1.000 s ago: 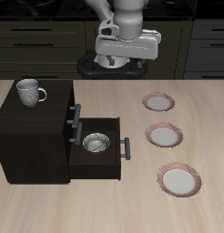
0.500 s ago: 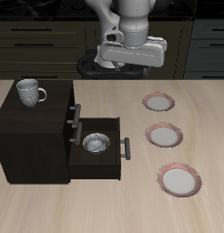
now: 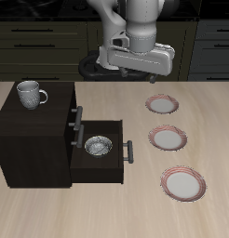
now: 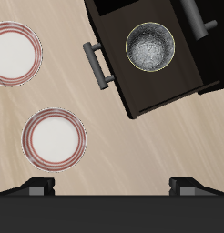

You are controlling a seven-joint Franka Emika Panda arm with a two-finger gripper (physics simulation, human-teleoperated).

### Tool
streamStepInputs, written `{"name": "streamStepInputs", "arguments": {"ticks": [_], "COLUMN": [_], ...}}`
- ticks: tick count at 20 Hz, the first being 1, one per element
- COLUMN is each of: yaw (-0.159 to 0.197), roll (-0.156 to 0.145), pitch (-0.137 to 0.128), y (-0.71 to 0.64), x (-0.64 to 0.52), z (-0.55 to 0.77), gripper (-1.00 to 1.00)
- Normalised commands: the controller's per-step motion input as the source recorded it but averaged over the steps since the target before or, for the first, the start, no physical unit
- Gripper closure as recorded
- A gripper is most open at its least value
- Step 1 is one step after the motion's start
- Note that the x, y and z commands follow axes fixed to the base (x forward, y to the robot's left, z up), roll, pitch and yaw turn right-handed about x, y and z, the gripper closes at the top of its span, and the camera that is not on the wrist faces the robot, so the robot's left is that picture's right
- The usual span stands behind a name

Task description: Close the bottom drawer

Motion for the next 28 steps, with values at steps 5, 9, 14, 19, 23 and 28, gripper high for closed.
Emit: {"name": "streamStepInputs", "arguments": {"ticks": [5, 9, 14, 19, 23, 28], "yaw": [-0.110, -0.131, -0.088, -0.066, -0.107, -0.072], "roll": [0.022, 0.002, -0.005, 0.020, -0.013, -0.008], "pitch": [-0.004, 0.005, -0.011, 0.003, -0.011, 0.020], "y": [0.12, -0.01, 0.03, 0.09, 0.07, 0.09], "x": [0.18, 0.18, 0.15, 0.10, 0.11, 0.10], "z": [-0.15, -0.11, -0.12, -0.10, -0.10, -0.17], "gripper": [-1.00, -1.00, -1.00, -1.00, -1.00, -1.00]}}
